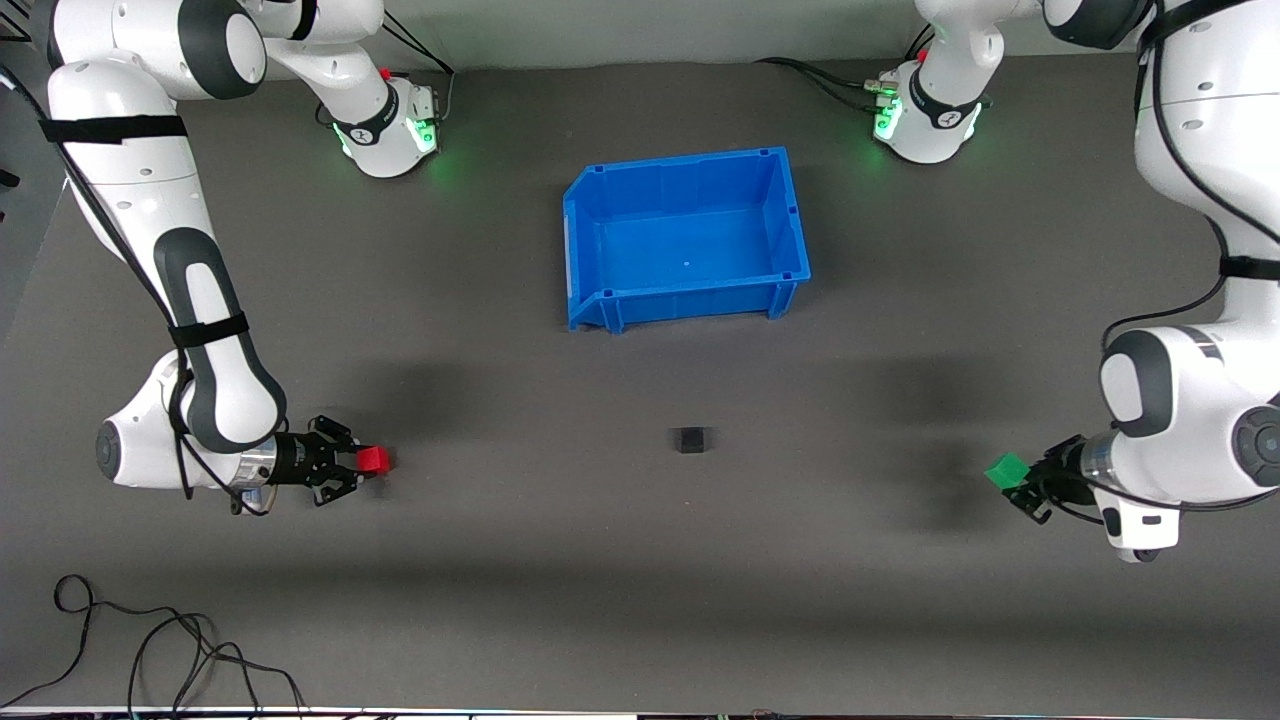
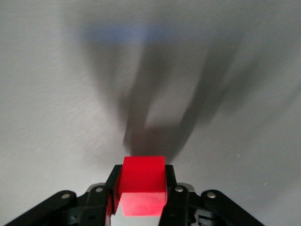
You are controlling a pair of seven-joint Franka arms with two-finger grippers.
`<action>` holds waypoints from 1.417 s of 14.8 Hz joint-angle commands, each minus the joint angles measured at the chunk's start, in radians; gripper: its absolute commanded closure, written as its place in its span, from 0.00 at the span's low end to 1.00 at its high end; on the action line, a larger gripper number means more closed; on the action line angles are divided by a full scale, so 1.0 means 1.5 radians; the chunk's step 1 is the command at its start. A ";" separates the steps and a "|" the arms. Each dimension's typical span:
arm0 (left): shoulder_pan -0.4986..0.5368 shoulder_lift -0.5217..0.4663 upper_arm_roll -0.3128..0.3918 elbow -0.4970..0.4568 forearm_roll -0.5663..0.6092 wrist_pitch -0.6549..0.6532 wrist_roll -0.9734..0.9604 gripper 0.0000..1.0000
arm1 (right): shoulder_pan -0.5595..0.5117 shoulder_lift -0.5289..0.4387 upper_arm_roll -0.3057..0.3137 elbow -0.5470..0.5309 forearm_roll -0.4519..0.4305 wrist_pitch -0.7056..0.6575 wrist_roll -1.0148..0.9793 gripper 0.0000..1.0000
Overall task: Attach green and red cubes to black cube
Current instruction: 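Carry the red and green cubes toward the black cube with both grippers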
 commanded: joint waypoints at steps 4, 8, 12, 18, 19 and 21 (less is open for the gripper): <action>-0.056 0.043 0.005 0.047 -0.001 0.042 -0.311 0.94 | 0.072 -0.017 0.005 0.083 0.015 -0.038 0.158 0.71; -0.123 0.073 0.005 0.047 -0.003 0.082 -0.441 0.94 | 0.159 0.003 0.006 0.115 0.024 0.015 0.281 0.72; -0.198 0.091 0.005 0.044 0.006 0.115 -0.562 0.94 | 0.253 0.042 0.006 0.142 0.026 0.102 0.416 0.72; -0.264 0.092 0.005 0.032 0.004 0.115 -0.646 0.95 | 0.353 0.099 0.006 0.177 0.026 0.185 0.560 0.72; -0.275 0.091 0.005 0.025 0.003 0.115 -0.657 0.96 | 0.362 0.111 0.006 0.191 0.026 0.186 0.580 0.72; -0.305 0.089 0.009 0.011 0.002 0.116 -0.712 0.96 | 0.383 0.126 0.006 0.205 0.025 0.187 0.603 0.72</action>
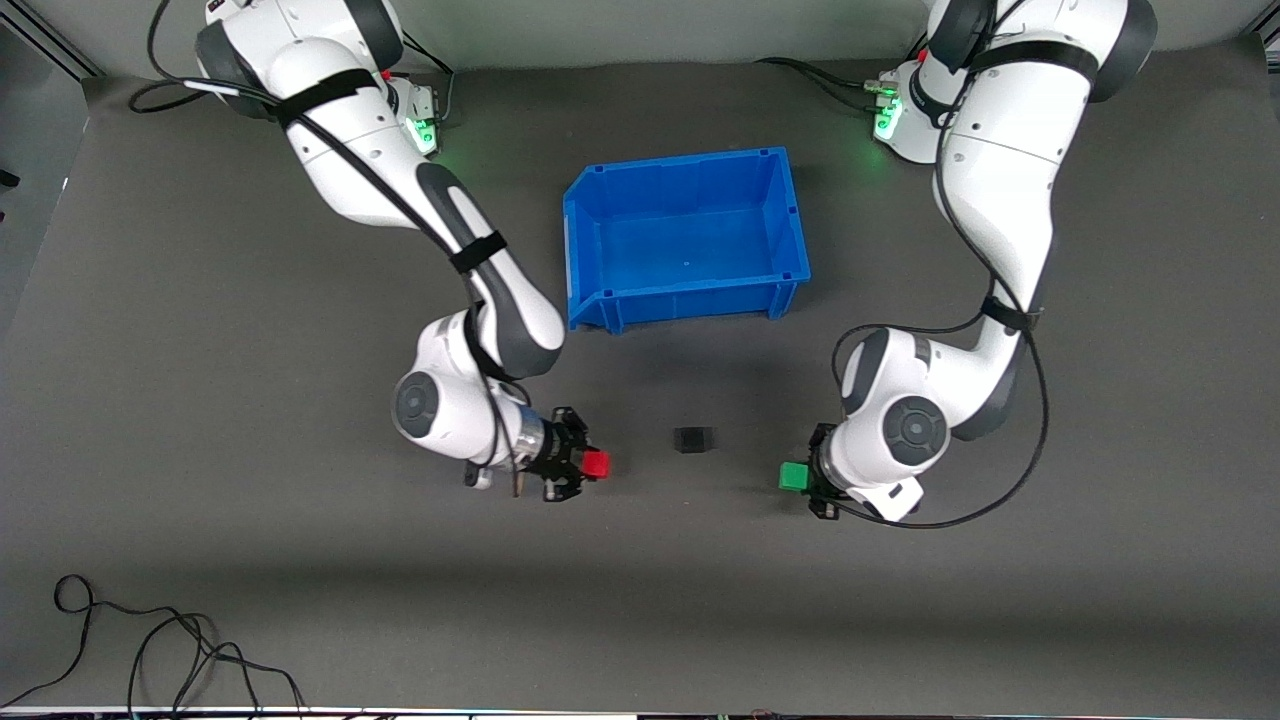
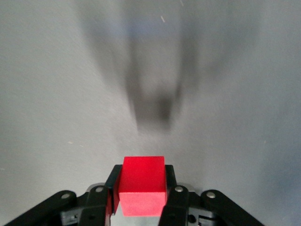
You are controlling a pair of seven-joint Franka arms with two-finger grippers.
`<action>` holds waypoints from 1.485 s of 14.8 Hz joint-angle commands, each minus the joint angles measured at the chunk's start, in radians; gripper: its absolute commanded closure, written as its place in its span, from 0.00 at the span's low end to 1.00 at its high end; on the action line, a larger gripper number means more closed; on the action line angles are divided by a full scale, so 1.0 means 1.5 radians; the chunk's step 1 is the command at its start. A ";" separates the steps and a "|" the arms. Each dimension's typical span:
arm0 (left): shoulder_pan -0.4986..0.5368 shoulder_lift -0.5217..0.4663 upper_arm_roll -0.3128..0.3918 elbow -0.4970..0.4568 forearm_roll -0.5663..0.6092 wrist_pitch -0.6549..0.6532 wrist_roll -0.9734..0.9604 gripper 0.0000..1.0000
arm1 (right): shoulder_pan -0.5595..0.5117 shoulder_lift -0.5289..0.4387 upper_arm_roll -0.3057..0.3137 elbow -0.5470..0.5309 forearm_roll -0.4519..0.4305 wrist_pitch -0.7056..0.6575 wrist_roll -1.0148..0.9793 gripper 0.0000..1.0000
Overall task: Attach green and red cubes to black cube
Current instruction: 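Carry the red and green cubes toward the black cube with both grippers, then press the red and green cubes against the black cube, then open both grippers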
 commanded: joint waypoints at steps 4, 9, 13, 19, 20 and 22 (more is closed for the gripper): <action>-0.066 -0.001 0.015 -0.036 0.005 0.043 -0.147 0.99 | 0.057 0.070 -0.010 0.080 0.007 0.021 0.032 0.72; -0.088 -0.002 0.015 -0.042 0.005 0.059 -0.172 0.99 | 0.086 0.096 -0.010 0.097 0.002 0.043 0.016 0.71; -0.112 -0.001 0.015 -0.041 0.004 0.060 -0.196 0.99 | 0.094 0.099 -0.010 0.100 0.002 0.044 0.004 0.71; -0.121 0.000 0.015 -0.041 0.005 0.060 -0.205 0.96 | 0.113 0.102 -0.010 0.098 0.000 0.063 0.001 0.71; -0.122 0.001 0.015 -0.041 0.006 0.060 -0.205 0.94 | 0.117 0.103 -0.010 0.098 -0.007 0.063 0.002 0.71; -0.122 0.001 0.015 -0.040 0.007 0.059 -0.197 0.54 | 0.117 0.102 -0.010 0.099 -0.011 0.064 0.002 0.71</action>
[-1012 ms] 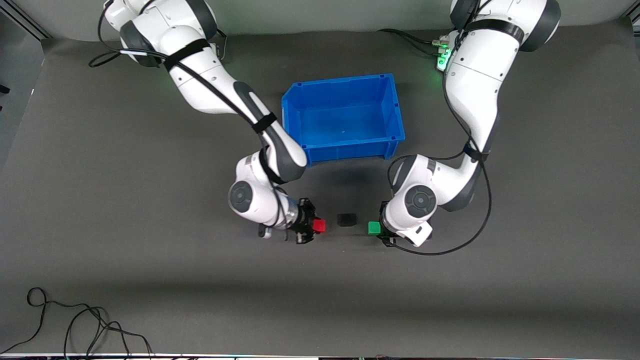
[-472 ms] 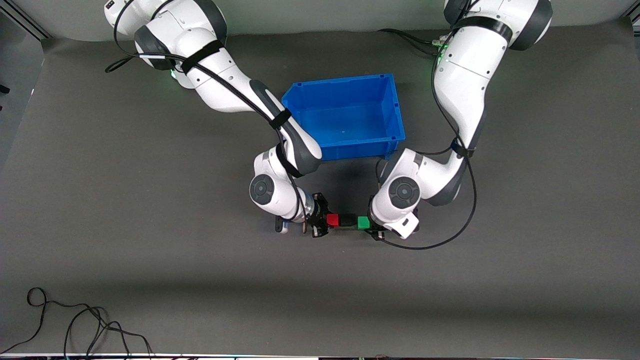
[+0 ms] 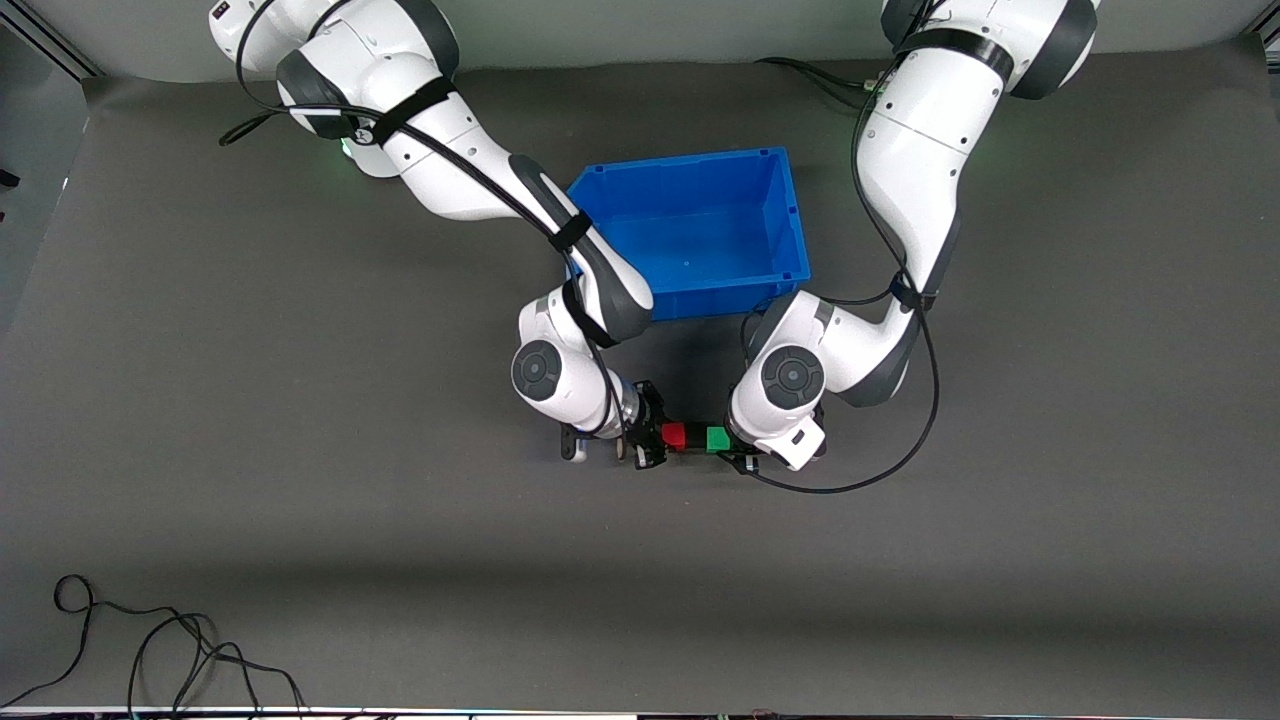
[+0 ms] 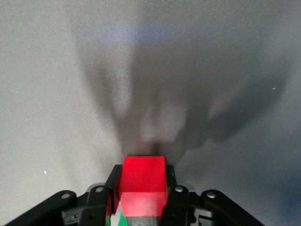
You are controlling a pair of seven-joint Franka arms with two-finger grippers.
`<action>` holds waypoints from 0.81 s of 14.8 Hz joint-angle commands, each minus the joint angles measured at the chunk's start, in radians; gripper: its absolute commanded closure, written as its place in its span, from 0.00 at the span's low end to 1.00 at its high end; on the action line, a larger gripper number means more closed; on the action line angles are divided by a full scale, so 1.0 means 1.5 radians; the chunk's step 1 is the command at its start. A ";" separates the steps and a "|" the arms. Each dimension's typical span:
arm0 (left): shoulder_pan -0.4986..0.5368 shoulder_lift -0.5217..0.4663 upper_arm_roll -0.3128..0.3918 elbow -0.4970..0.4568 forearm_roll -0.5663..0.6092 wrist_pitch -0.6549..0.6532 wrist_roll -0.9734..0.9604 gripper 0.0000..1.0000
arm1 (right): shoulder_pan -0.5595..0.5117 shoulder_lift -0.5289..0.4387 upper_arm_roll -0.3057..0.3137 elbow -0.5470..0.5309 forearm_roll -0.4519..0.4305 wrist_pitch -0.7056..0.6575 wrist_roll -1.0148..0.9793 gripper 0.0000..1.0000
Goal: Attach green and red cubes to black cube
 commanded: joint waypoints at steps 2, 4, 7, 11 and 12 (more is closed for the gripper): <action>-0.012 -0.007 0.007 -0.005 0.012 0.009 -0.009 0.00 | 0.012 0.013 -0.008 0.021 -0.004 0.015 -0.006 0.18; -0.012 -0.007 0.008 -0.005 0.012 0.007 -0.014 0.00 | 0.011 0.012 -0.009 0.020 -0.006 0.016 -0.008 0.00; -0.002 -0.017 0.013 -0.005 0.014 -0.019 -0.010 0.00 | -0.003 -0.013 -0.018 0.020 -0.008 0.011 -0.008 0.00; 0.055 -0.091 0.052 -0.005 0.072 -0.127 0.129 0.00 | -0.013 -0.062 -0.063 -0.002 -0.079 -0.054 -0.049 0.00; 0.080 -0.117 0.051 -0.007 0.070 -0.153 0.209 0.00 | -0.019 -0.080 -0.082 -0.003 -0.087 -0.091 -0.077 0.00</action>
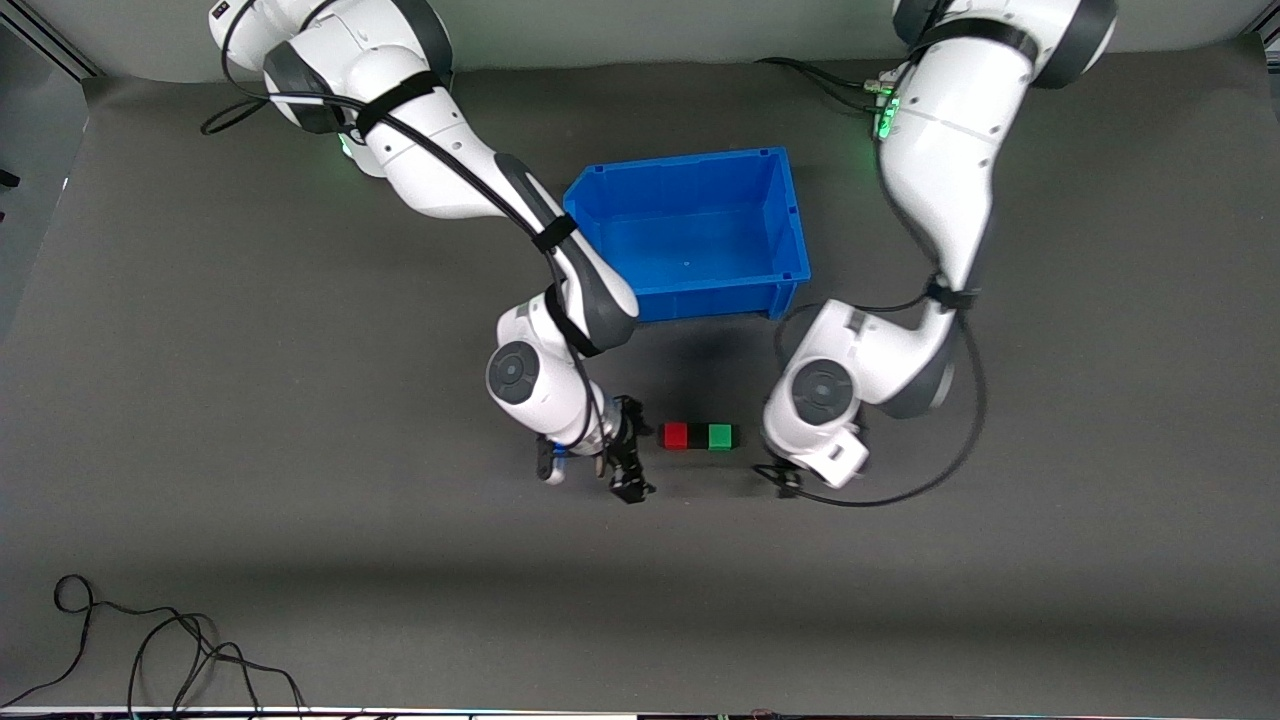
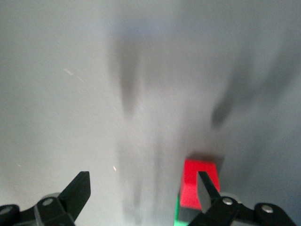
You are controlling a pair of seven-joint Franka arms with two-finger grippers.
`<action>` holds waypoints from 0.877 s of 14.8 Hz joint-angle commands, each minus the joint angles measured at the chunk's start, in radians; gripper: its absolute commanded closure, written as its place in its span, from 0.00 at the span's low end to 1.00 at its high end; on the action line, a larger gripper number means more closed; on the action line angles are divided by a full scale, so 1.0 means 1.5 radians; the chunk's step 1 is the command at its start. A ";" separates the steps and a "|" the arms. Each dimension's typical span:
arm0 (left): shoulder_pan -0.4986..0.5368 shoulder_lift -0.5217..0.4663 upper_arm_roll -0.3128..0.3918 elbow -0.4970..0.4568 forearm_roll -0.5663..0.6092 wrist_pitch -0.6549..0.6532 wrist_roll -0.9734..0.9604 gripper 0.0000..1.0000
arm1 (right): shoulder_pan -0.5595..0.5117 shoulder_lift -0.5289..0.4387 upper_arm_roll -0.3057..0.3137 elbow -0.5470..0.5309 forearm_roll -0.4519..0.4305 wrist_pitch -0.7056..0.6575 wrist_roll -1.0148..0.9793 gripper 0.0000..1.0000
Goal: Attach green and red cubes to black cube
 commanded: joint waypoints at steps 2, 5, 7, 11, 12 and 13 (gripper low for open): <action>0.091 -0.118 0.000 -0.023 0.002 -0.128 0.257 0.00 | -0.010 -0.084 -0.067 -0.025 -0.030 -0.153 -0.150 0.00; 0.154 -0.168 -0.001 -0.027 0.002 -0.198 0.489 0.00 | -0.010 -0.162 -0.147 -0.072 -0.030 -0.272 -0.352 0.00; 0.185 -0.200 0.000 -0.034 0.001 -0.216 0.617 0.00 | -0.007 -0.233 -0.191 -0.130 -0.031 -0.297 -0.463 0.00; 0.229 -0.257 0.001 -0.036 0.002 -0.284 0.885 0.00 | -0.003 -0.345 -0.264 -0.194 -0.111 -0.374 -0.638 0.00; 0.255 -0.272 0.001 -0.035 0.002 -0.310 0.989 0.00 | -0.003 -0.368 -0.276 -0.194 -0.151 -0.402 -0.662 0.00; 0.285 -0.281 -0.001 -0.033 -0.003 -0.337 1.096 0.00 | -0.004 -0.394 -0.286 -0.194 -0.189 -0.426 -0.690 0.00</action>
